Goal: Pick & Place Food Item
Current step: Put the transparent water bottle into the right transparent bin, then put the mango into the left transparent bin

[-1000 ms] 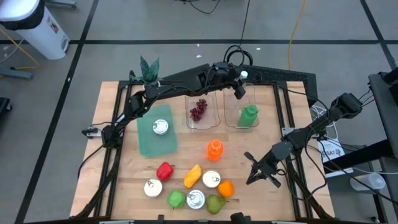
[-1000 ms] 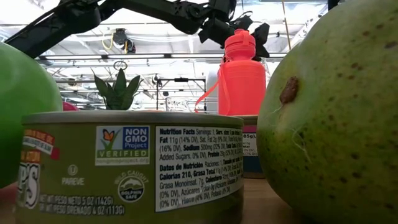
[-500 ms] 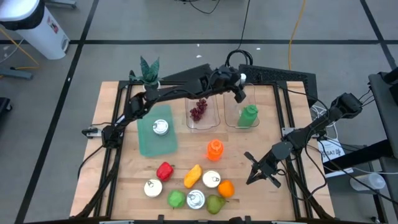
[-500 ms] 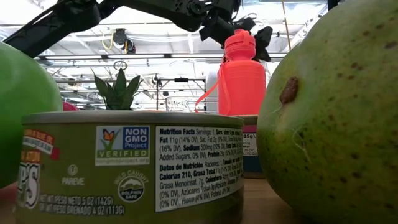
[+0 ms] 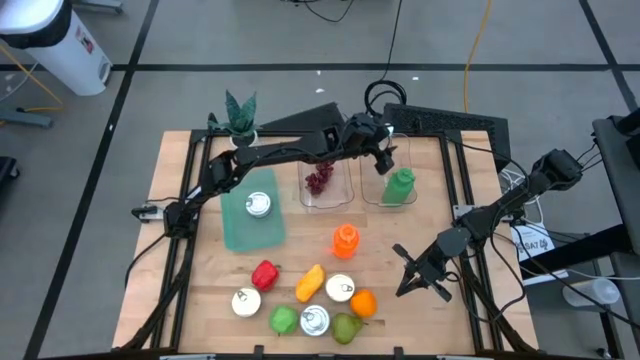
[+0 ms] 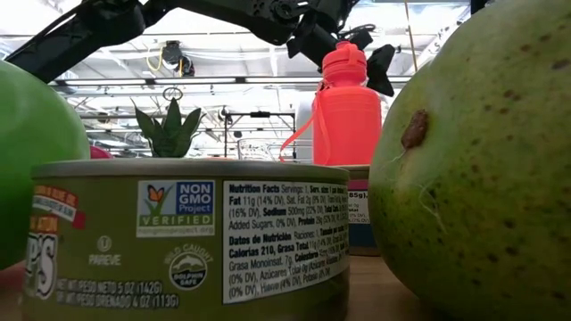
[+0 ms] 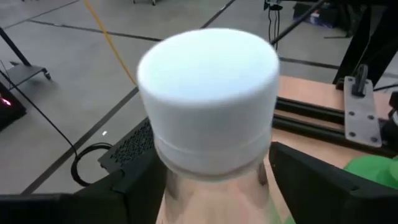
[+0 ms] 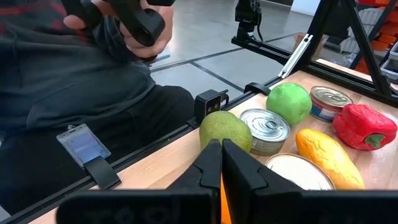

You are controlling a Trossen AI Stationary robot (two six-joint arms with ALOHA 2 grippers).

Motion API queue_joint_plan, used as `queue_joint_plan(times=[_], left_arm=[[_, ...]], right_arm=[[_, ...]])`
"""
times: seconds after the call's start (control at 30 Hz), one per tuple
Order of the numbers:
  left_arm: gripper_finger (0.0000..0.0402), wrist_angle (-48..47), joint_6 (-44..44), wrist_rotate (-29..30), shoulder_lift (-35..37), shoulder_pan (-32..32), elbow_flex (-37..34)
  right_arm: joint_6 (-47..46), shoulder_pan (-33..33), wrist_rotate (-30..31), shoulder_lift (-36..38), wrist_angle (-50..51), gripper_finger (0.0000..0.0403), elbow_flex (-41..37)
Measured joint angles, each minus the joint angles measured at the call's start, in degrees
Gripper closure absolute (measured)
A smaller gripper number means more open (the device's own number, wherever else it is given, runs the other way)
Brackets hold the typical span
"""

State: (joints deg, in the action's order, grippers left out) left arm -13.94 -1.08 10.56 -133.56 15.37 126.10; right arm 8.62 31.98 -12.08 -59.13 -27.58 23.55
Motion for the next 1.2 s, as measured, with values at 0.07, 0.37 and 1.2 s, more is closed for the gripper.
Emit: queue_joint_plan(times=[0.07, 0.37, 1.2], left_arm=[[0.01, -0.23, -0.79, 0.03, 0.0, -0.16, 0.0], [0.0028, -2.01, -3.14, -0.01, 0.77, -0.21, 0.0], [0.0037, -36.83, -4.33, 6.83, 24.56, -5.98, 0.11]], right_arm=[[0.0, -0.01, 0.0, 0.02, 0.01, 0.0401, 0.0], [-0.13, 0.01, -0.02, 0.0, 0.01, 0.0401, 0.0], [-0.4, 0.01, -0.07, 0.0, 0.1, 0.0401, 0.0]])
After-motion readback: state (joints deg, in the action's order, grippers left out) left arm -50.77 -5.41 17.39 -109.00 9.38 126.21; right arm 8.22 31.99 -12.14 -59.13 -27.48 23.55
